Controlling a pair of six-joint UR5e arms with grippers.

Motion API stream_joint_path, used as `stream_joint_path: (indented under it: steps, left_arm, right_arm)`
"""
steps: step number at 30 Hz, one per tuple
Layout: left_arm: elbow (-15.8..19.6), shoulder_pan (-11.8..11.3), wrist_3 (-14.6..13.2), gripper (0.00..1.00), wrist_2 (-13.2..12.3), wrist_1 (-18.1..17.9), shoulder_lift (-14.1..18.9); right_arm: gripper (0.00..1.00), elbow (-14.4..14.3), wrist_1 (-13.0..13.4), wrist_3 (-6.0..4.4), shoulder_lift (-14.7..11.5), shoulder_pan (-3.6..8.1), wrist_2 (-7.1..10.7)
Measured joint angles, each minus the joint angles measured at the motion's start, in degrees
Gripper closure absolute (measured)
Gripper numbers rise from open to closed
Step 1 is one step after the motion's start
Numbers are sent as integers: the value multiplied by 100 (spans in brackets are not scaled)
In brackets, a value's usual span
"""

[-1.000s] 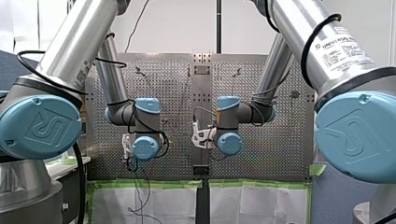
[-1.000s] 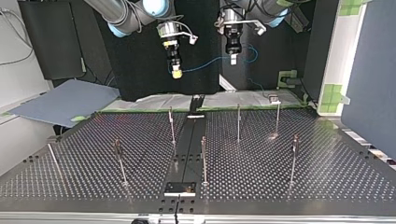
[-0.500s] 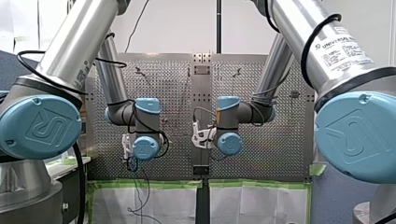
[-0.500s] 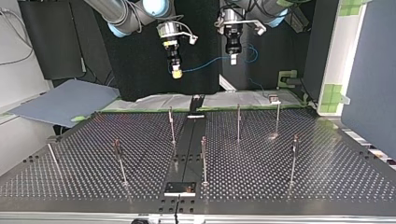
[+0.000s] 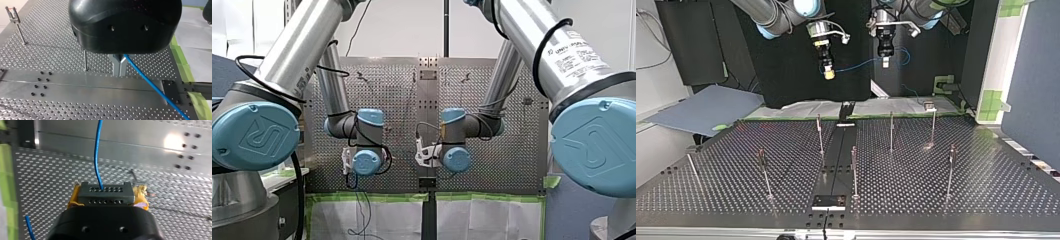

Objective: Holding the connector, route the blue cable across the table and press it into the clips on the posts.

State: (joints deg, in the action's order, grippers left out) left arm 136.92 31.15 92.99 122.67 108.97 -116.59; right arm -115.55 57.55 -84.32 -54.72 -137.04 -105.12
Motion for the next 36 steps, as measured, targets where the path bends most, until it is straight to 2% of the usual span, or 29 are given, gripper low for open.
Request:
stream_joint_path:
  steps: [11,36]
  left_arm:
    - [-1,-1,-1,100,-3,3,-23]
    - [-1,-2,-1,100,-2,3,-24]
  right_arm:
    - [100,1,-32,1,474,-11,-1]
    - [100,2,-32,1,517,-11,-1]
